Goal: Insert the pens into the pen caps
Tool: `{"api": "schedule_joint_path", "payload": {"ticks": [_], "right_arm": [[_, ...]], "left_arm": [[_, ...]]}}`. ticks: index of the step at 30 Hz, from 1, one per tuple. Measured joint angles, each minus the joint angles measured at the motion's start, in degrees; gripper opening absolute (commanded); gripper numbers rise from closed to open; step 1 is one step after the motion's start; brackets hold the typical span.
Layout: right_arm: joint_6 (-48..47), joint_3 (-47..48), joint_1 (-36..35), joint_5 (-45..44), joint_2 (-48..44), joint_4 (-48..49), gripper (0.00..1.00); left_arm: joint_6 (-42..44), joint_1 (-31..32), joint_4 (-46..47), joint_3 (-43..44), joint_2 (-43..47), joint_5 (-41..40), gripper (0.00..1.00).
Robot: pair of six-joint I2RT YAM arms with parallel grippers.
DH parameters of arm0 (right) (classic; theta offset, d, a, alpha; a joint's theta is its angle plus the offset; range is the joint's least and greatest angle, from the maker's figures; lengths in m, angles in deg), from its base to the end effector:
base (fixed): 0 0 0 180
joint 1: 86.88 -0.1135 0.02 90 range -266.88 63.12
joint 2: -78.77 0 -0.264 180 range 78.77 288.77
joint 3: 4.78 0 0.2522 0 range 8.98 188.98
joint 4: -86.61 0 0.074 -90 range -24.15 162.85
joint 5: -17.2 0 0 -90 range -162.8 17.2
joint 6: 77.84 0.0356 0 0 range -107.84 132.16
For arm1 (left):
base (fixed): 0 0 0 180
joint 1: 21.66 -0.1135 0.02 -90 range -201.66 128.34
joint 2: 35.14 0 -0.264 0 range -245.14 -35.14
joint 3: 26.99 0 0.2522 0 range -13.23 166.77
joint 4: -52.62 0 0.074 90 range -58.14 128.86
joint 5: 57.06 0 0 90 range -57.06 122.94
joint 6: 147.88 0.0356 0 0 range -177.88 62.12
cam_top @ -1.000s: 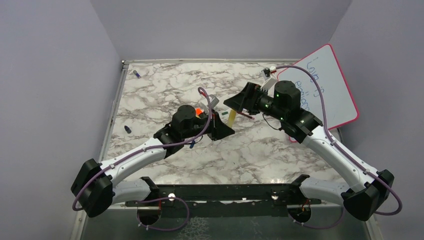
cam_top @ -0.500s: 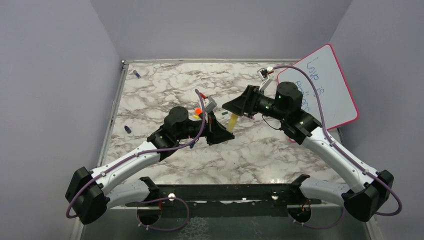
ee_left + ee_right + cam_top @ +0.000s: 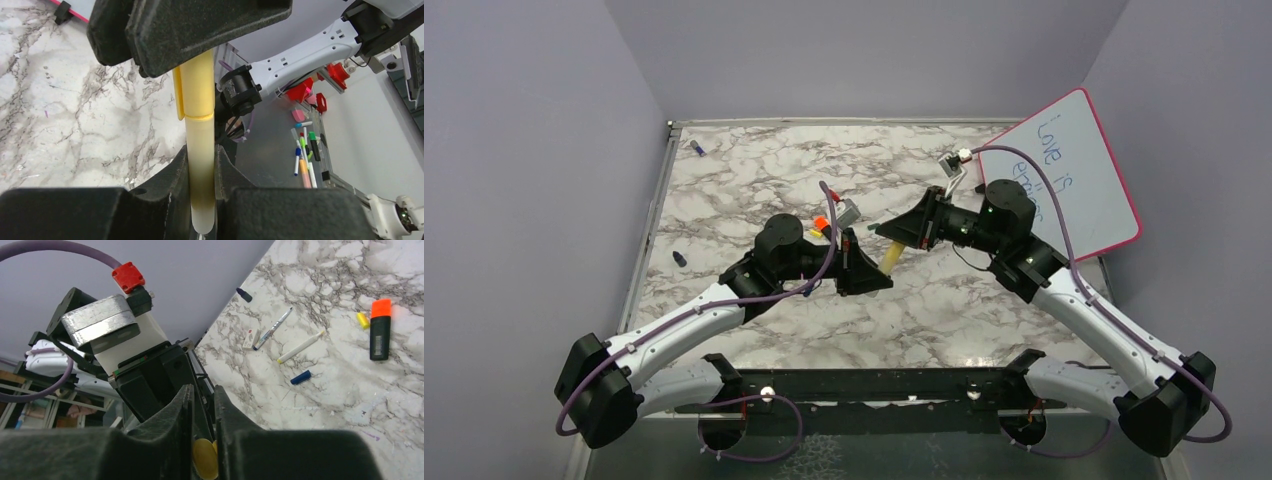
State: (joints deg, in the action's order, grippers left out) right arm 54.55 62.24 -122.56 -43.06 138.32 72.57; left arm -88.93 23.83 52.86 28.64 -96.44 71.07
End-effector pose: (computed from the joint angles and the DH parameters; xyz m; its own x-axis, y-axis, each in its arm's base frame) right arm 0.1850 0.1546 0.3619 -0.6799 0.2324 -0.6955 -0.6070 0.3536 0.7117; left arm 0.1566 -0.1906 0.3105 -0.5684 -0.0005 -0.8227 0.8155 0.1317 -0.5635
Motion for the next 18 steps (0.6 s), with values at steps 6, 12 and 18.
{"api": "schedule_joint_path", "payload": {"ticks": [6,12,18], "right_arm": [[-0.28,-1.18,0.42,3.08,-0.26,3.89,0.04],[0.61,-2.58,1.33,5.49,-0.48,7.21,0.01],[0.61,-3.56,1.68,5.49,-1.99,8.79,0.2]], "left_arm": [[-2.93,0.28,-0.59,0.44,-0.26,1.44,0.0],[-4.13,0.5,-3.37,3.1,-1.66,2.73,0.0],[-4.28,0.76,-5.31,5.49,-2.91,4.11,0.0]]}}
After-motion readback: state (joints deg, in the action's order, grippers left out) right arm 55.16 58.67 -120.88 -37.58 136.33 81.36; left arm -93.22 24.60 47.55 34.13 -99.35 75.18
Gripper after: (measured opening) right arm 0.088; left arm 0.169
